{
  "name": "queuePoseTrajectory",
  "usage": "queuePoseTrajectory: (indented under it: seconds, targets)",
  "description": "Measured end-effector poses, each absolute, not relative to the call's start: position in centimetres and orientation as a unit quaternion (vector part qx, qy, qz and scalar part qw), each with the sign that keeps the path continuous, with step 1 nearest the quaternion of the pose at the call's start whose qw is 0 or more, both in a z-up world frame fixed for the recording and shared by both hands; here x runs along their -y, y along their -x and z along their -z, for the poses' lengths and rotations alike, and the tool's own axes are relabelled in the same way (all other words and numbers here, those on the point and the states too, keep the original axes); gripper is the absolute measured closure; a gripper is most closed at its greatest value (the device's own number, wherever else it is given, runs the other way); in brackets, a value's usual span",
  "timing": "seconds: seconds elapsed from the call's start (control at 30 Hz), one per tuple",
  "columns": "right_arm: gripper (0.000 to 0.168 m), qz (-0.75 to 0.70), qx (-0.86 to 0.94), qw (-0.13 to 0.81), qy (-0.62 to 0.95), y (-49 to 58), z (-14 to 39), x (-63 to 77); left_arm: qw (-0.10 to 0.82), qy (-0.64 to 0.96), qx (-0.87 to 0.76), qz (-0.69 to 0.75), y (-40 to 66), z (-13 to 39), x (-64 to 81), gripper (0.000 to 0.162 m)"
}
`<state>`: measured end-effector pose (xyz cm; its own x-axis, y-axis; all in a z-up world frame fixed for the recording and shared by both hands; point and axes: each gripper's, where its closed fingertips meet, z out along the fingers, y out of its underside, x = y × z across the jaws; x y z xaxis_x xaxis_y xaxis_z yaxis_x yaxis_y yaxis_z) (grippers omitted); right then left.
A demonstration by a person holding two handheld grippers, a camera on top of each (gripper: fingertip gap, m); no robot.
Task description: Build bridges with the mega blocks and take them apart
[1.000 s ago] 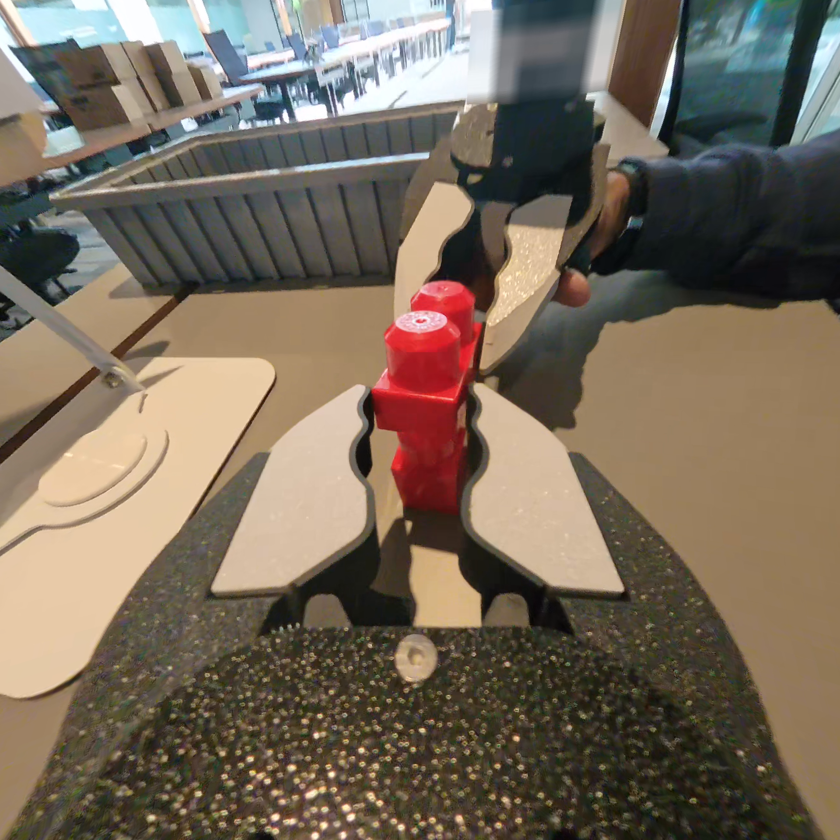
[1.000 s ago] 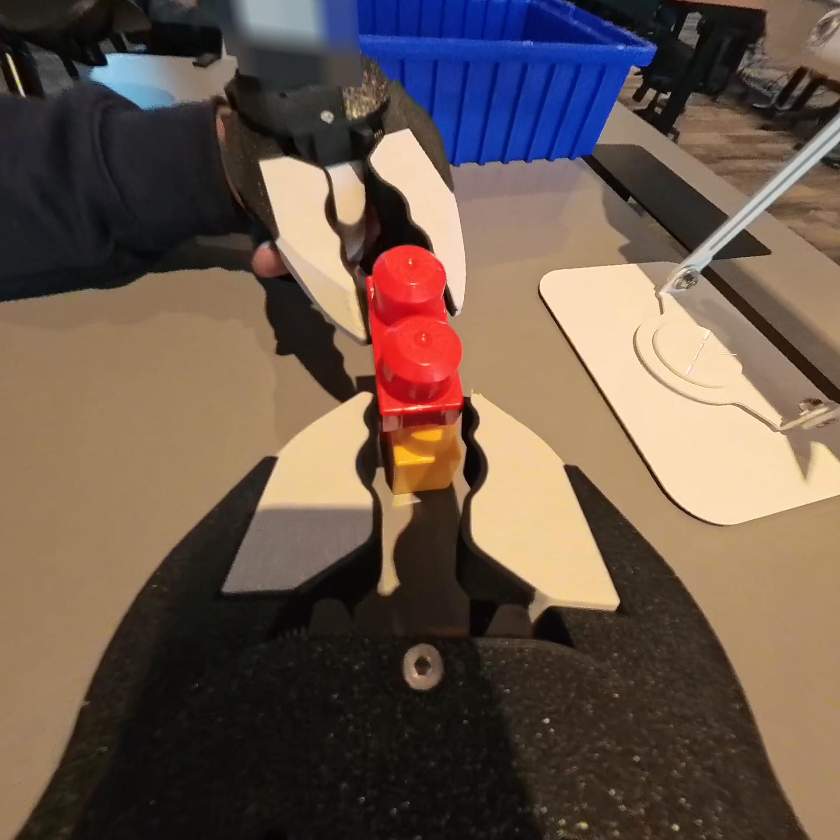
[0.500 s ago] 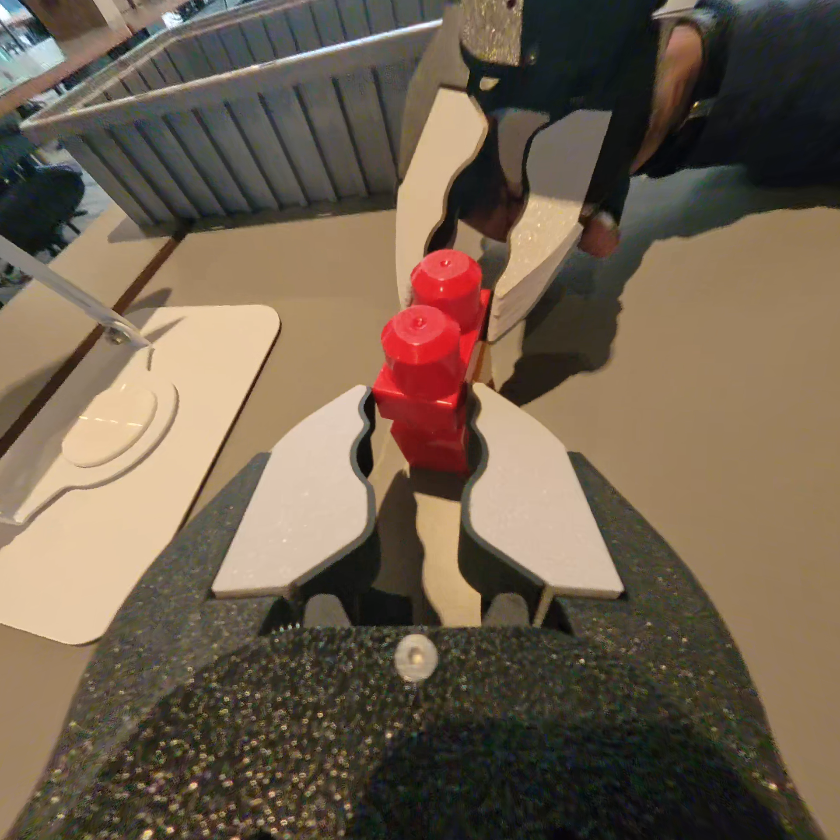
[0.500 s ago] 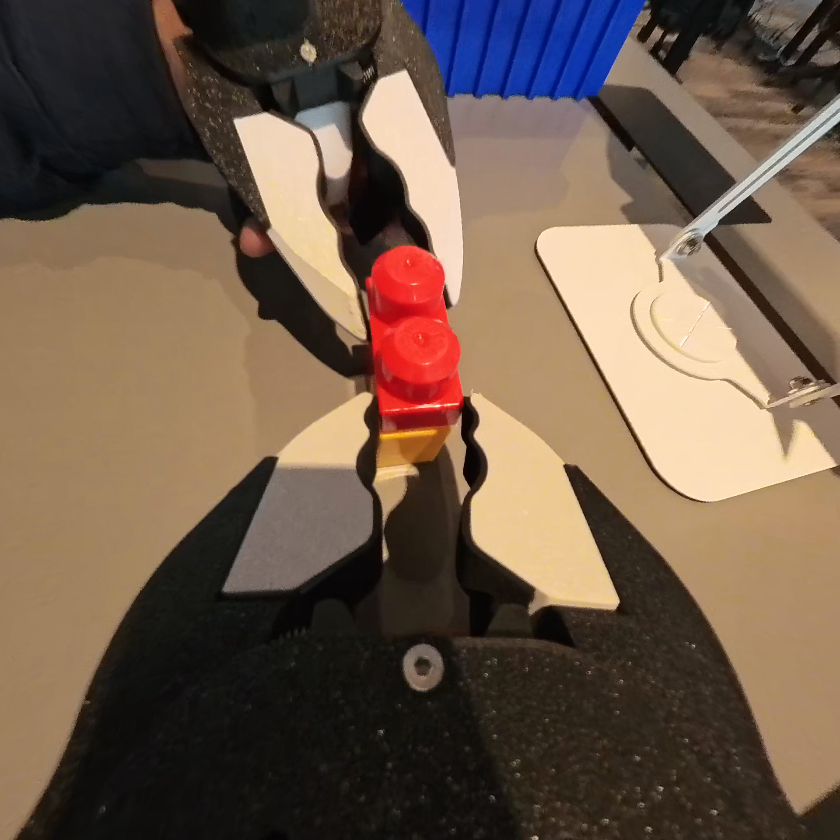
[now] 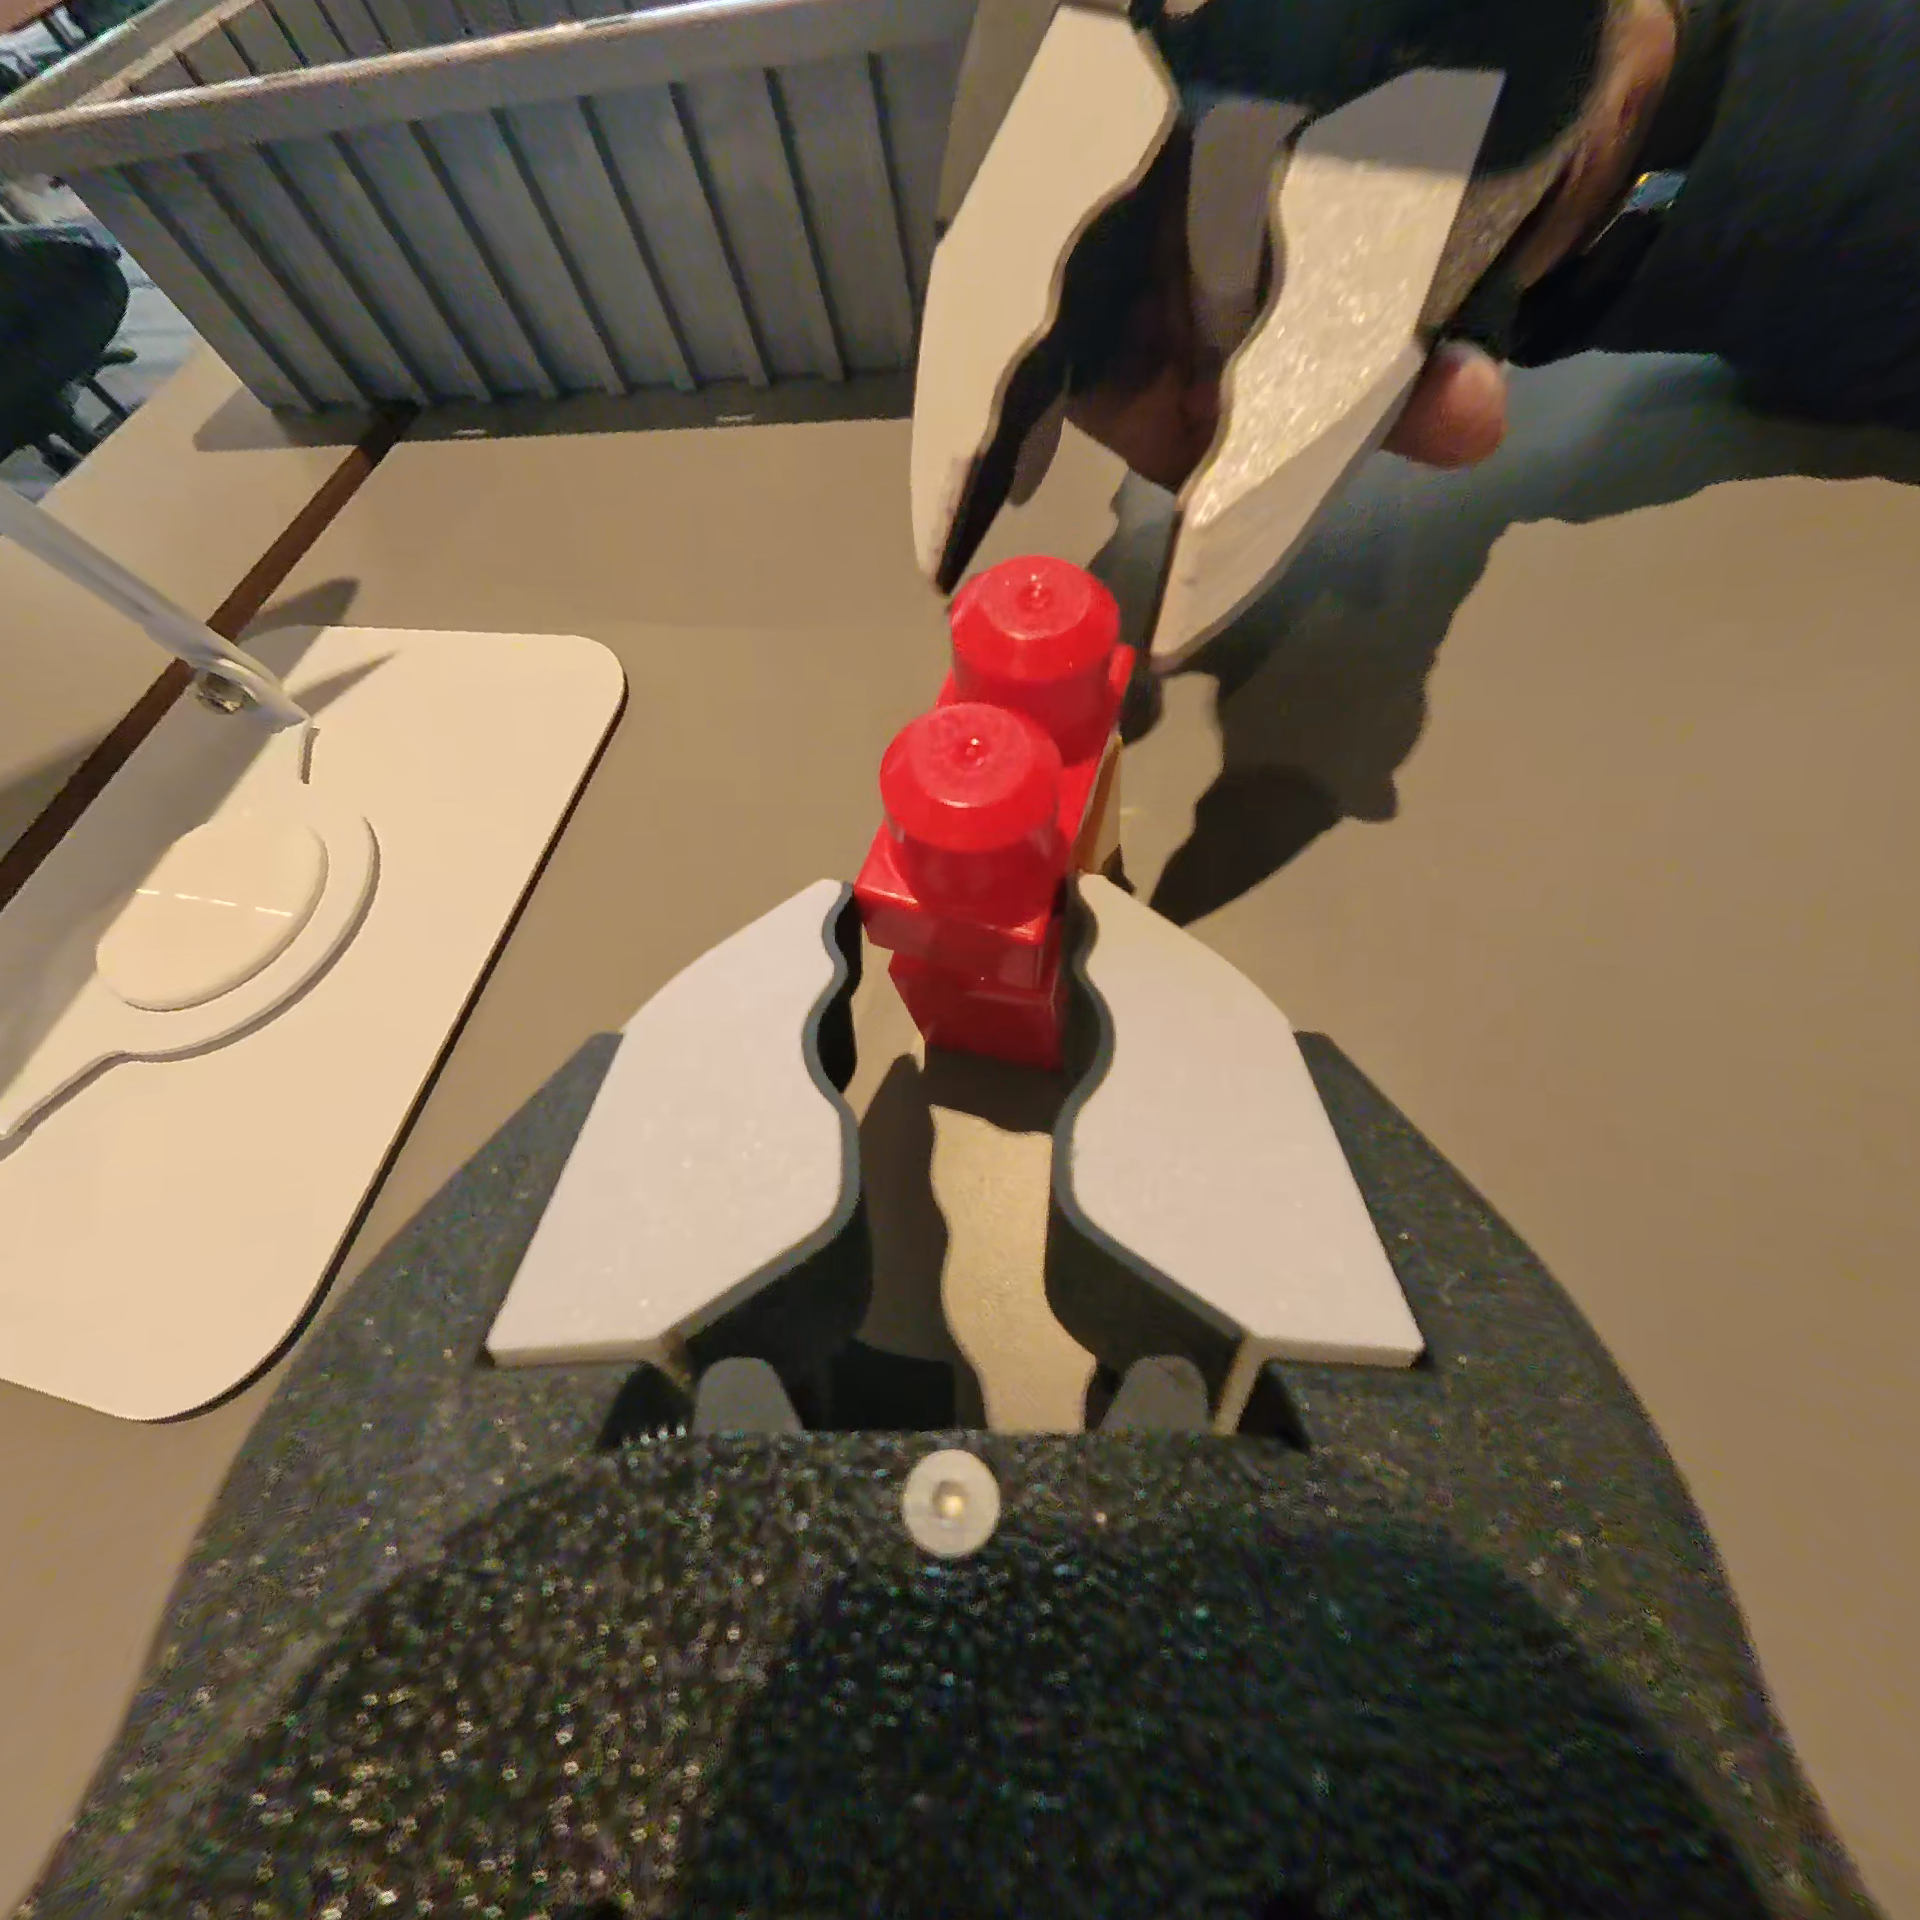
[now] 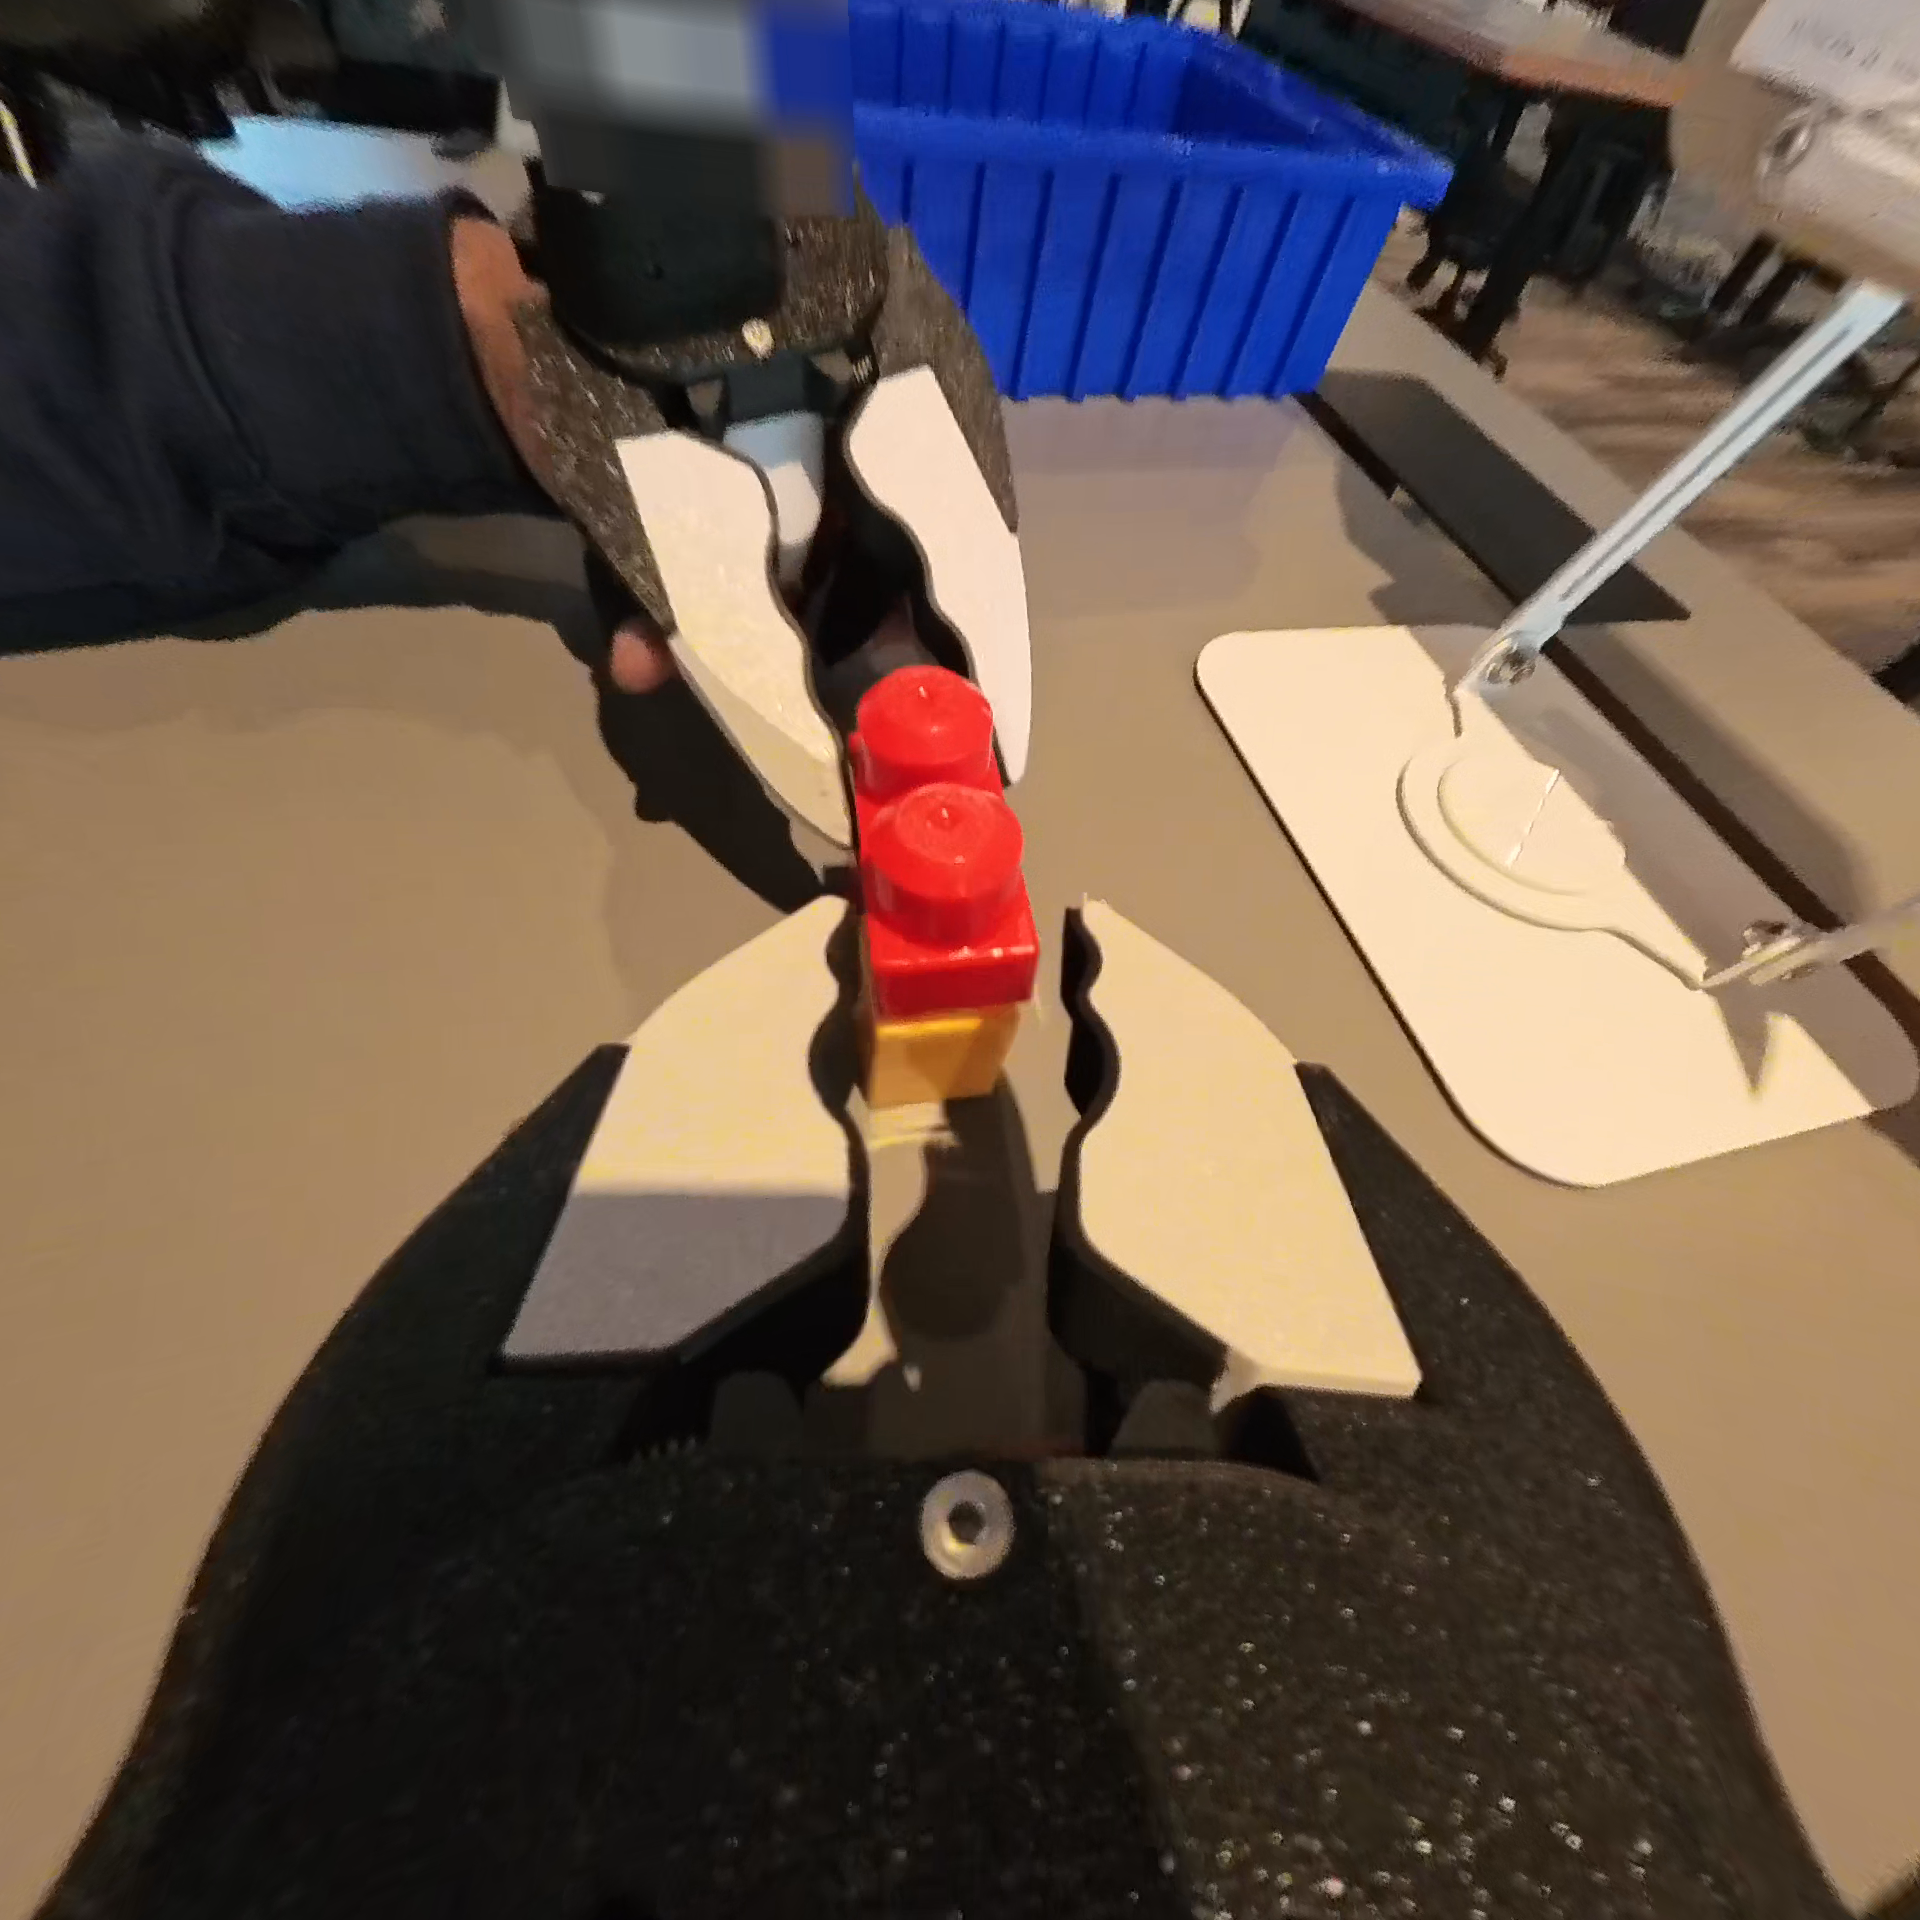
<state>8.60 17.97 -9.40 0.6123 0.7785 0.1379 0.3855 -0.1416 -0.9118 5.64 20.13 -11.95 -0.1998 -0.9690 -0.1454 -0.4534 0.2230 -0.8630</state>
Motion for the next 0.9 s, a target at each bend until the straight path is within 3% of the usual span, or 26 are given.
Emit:
queuePoseTrajectory:
  seconds: [0.03, 0.23, 0.9]
  targets:
    - [0.132, -0.198, 0.398, 0.528, 0.724, -8.4, 9.0, -17.9, 0.365, 0.518, -0.691, 0.349, -5.6, 11.9, -20.1, 0.126]
    - [0.142, -0.191, 0.406, 0.522, 0.725, -7.9, 9.7, -18.1, 0.358, 0.523, -0.692, 0.345, -5.6, 11.9, -20.0, 0.126]
    - [0.141, -0.254, 0.389, 0.477, 0.746, -7.6, 10.1, -17.9, 0.370, 0.487, -0.702, 0.364, -5.0, 11.9, -19.6, 0.125]
